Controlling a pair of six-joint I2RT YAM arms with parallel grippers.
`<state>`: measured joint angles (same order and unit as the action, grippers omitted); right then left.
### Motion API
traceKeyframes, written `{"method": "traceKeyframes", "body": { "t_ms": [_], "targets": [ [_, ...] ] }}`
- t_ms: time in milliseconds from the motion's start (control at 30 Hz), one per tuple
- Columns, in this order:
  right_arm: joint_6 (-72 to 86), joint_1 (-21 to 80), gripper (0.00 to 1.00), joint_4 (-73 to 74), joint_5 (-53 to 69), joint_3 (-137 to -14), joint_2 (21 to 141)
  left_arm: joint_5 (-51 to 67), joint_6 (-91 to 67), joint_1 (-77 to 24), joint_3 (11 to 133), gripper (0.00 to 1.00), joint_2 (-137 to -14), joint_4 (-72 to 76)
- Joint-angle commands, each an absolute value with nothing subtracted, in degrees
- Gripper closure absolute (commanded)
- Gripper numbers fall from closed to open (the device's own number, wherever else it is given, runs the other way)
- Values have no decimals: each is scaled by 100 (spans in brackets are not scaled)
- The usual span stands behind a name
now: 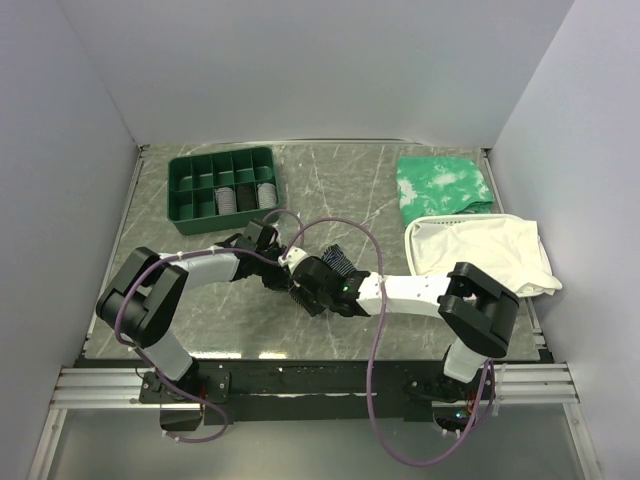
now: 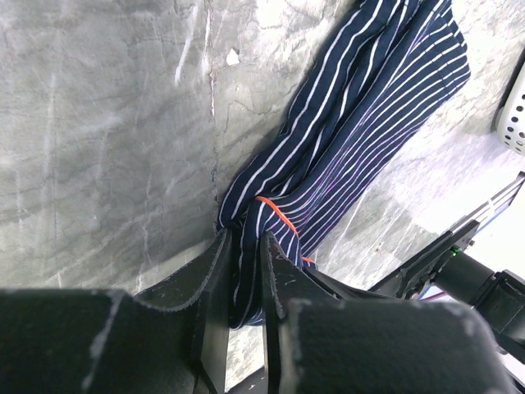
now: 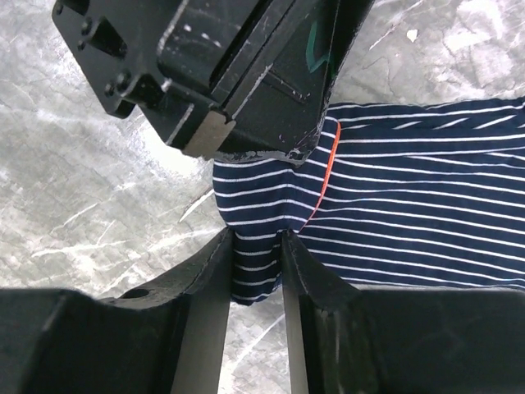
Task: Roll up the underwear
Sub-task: Roll the underwear to the center of the board.
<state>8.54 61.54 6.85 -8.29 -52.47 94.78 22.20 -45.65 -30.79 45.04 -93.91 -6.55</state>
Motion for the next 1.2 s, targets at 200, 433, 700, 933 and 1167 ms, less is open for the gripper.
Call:
{"method": "traceKeyframes", "body": {
  "t_ms": [200,433,700,933,1167],
  "targets": [
    [1160,6179,85,370,-379,-5116,9545,2215,-4350,-3111,4676,80,-9449,-773],
    [1810,5749,89,-544,1167,-4440,9097,1750,-4544,-3085,4641,55,-9027,-826],
    [2478,4897,90,-1721,2653,-3868,9000,1371,-4720,-2804,4457,33,-8342,-888],
    [3127,4387,90,-2697,3673,-3472,9281,1485,-4545,-2558,4140,32,-7814,-748],
    [3840,3824,89,-3699,4078,-2936,9457,1968,-4377,-2549,3753,33,-7594,-220]
  ]
}}
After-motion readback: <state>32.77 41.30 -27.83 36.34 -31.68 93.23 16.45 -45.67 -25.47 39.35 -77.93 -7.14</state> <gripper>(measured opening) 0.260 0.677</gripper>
